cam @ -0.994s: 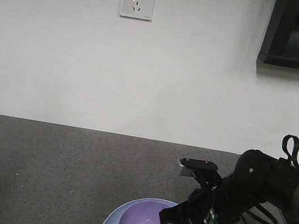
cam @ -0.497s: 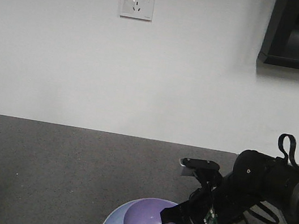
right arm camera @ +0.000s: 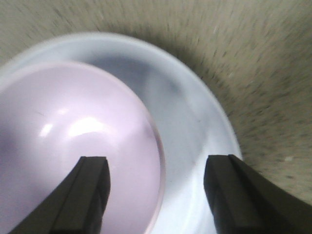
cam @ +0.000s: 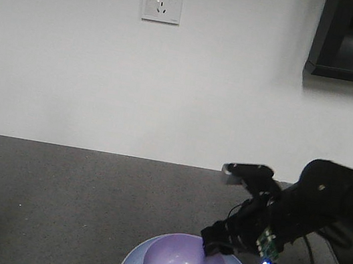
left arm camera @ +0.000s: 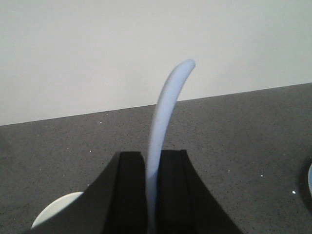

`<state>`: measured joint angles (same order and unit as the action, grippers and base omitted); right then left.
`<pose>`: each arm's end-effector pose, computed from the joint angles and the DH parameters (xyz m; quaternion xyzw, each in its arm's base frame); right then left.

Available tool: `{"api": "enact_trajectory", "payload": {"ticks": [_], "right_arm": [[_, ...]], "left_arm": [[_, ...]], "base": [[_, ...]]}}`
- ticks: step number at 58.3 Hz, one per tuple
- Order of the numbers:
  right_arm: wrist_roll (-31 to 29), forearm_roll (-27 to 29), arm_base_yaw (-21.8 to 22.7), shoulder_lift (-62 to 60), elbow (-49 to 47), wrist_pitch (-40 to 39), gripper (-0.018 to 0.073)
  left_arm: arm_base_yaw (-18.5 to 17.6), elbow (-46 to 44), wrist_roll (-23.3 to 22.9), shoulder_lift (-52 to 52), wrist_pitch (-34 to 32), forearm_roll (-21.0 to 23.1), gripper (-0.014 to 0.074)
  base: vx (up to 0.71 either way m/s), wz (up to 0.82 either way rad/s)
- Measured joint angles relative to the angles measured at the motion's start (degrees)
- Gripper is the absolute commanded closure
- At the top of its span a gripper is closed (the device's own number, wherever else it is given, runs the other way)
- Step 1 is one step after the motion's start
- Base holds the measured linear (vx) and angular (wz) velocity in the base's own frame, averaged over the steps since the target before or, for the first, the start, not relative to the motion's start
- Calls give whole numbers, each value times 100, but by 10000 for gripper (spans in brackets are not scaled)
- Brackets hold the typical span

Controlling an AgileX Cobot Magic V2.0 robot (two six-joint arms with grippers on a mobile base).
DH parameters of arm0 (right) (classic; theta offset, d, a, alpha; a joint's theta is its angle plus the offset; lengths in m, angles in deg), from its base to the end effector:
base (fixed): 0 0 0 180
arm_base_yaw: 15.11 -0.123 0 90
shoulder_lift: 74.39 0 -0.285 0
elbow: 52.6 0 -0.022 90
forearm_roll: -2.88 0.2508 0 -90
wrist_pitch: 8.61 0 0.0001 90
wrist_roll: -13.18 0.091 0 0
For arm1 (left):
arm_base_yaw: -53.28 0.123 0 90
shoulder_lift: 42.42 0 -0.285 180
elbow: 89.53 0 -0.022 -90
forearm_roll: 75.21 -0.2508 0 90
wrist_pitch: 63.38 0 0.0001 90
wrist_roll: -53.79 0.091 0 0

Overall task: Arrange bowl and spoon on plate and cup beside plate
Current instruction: 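Lower the held bowl onto the plate and open the right gripper, then move the held spoon over the bowl and release it with the left gripper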

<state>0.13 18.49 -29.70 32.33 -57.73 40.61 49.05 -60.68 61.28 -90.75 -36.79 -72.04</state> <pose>0.3601 0.1129 0.2901 -0.1708 0.9453 0.1252 0.2480 0.1380 -0.0125 0.3913 0.0685 0.7836 -0.0074 0.6175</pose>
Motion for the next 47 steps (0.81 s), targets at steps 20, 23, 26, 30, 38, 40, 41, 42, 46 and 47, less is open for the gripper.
{"api": "enact_trajectory", "payload": {"ticks": [20, 23, 26, 30, 38, 40, 41, 42, 46, 47], "right_arm": [[24, -282, 765, -3184, 412, -817, 69], [19, -397, 880, -3650, 805, -966, 69], [19, -477, 972, -4158, 1291, -1092, 69], [19, -518, 1030, -4758, 1931, -1312, 69], [19, -523, 1050, -5701, 2792, -1798, 87], [19, -517, 1050, -5955, 2937, -1865, 96], [19, -517, 1050, -6063, 2981, -1897, 99], [19, -517, 1050, -6125, 3001, -1908, 105], [19, -517, 1050, -6317, 3040, -1913, 121], [19, -517, 1050, -6350, 3046, -1902, 124]], "left_arm": [[0, 0, 0, 0, -221, 0, 592], [0, 0, 0, 0, -328, 0, 592], [0, 0, 0, 0, -440, 0, 592], [0, 0, 0, 0, -555, 0, 592], [0, 0, 0, -110, -700, 19, 592], [0, 0, 21, -199, -706, 71, 592], [-5, 0, 28, -231, -710, 102, 592], [-11, 0, 64, -263, -725, 165, 592], [-129, 0, 264, -418, -946, 484, 592], [-170, 0, 325, -454, -1018, 559, 592]], "base": [[0, 0], [0, 0], [0, 0], [0, 0], [0, 0], [0, 0], [0, 0], [0, 0], [0, 0], [0, 0]]}}
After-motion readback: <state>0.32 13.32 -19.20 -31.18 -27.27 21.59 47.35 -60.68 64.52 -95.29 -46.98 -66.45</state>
